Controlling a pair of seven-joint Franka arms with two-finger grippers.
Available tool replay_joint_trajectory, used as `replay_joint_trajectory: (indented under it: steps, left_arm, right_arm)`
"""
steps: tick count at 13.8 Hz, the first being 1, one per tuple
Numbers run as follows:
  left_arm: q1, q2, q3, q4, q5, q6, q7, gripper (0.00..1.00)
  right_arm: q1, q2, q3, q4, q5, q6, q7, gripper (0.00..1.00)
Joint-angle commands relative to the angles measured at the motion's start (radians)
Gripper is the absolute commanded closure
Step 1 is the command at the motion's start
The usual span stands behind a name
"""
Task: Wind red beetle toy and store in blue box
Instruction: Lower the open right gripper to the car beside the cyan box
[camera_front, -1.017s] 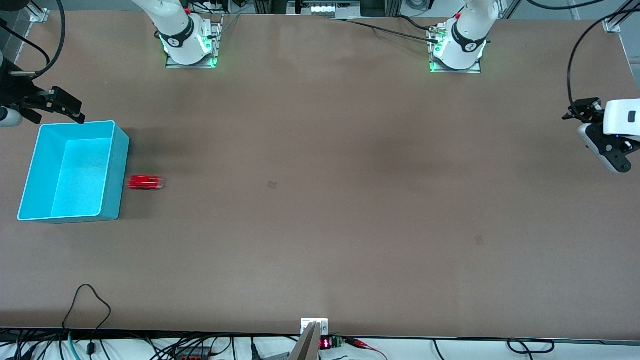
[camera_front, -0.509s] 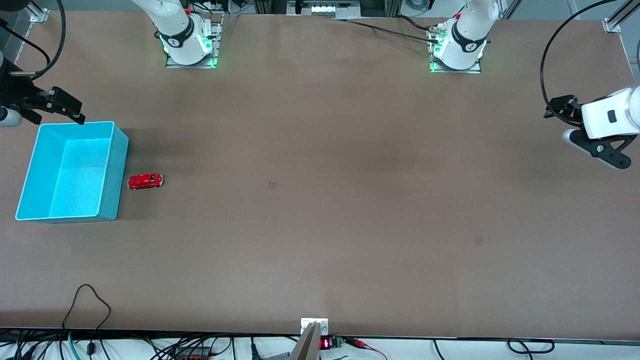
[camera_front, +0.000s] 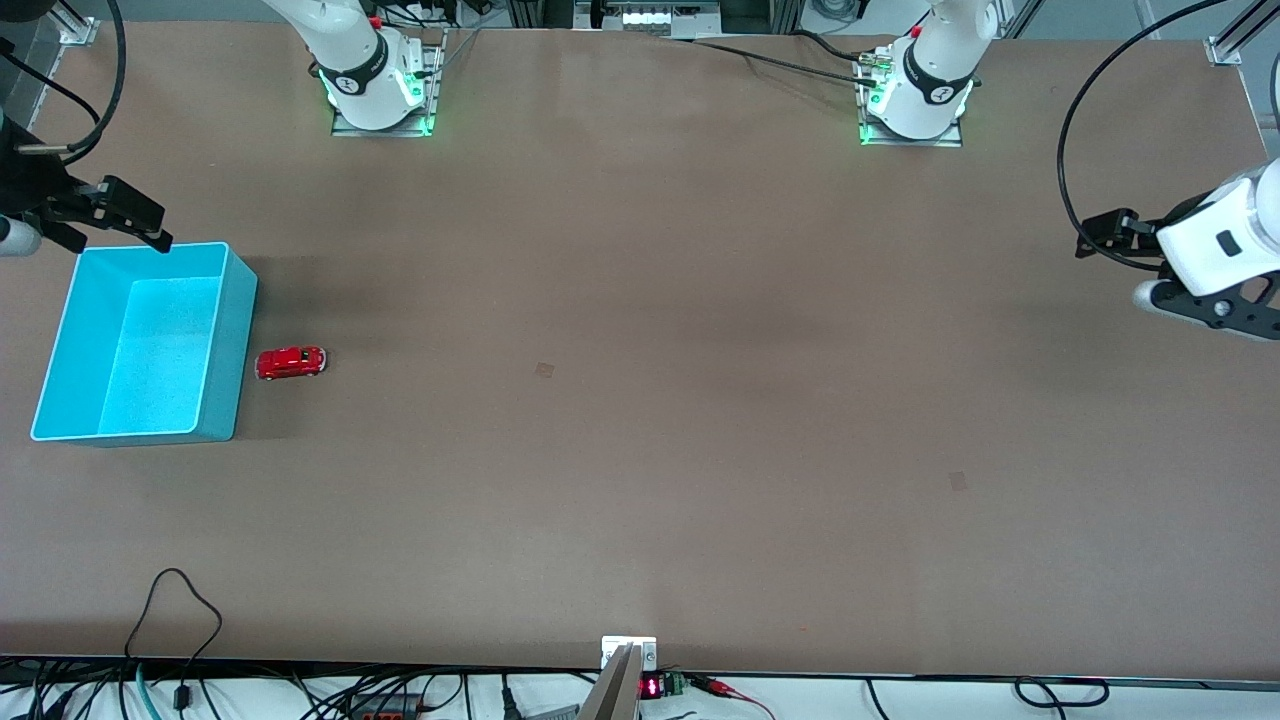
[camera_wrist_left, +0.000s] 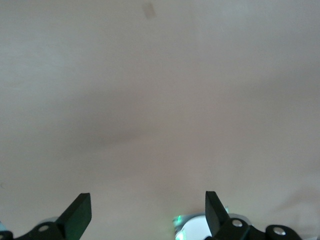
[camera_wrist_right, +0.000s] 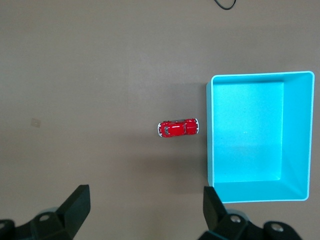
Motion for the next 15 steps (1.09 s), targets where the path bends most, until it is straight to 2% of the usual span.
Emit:
replay_joint_trajectory:
  steps: [1, 2, 4, 5, 8, 9, 12, 15]
  left_arm:
    - [-0.048, 0.002, 0.01, 0.028, -0.011, 0.015, -0.138, 0.0]
    - [-0.089, -0.009, 0.065, 0.019, -0.008, 0.043, -0.169, 0.0]
    - [-0.252, -0.045, 0.247, -0.018, -0.016, 0.074, -0.175, 0.0]
    - [-0.315, -0.076, 0.312, -0.05, -0.027, 0.084, -0.186, 0.0]
    - [-0.338, -0.2, 0.33, -0.24, -0.062, 0.266, -0.235, 0.0]
    - [-0.344, -0.231, 0.33, -0.288, -0.066, 0.322, -0.235, 0.0]
    - [-0.355, -0.234, 0.347, -0.293, -0.071, 0.339, -0.232, 0.0]
    - [-0.38, -0.231, 0.389, -0.287, -0.103, 0.318, -0.207, 0.0]
  right_arm:
    - [0.011, 0.068, 0.003, 0.029, 0.006, -0.006, -0.012, 0.0]
    - [0.027, 0.1, 0.003, 0.029, 0.015, -0.004, -0.025, 0.0]
    - [0.034, 0.164, 0.003, 0.034, 0.024, 0.047, -0.034, 0.0]
    - [0.047, 0.183, 0.003, 0.034, 0.021, 0.09, -0.037, 0.0]
    - [0.059, 0.235, 0.003, 0.034, 0.02, 0.132, -0.057, 0.0]
    - [0.053, 0.265, 0.003, 0.034, 0.018, 0.146, -0.118, 0.0]
    - [0.045, 0.295, 0.001, -0.037, 0.026, 0.183, -0.423, 0.0]
    - [0.004, 0.318, 0.001, -0.156, 0.027, 0.355, -0.763, 0.0]
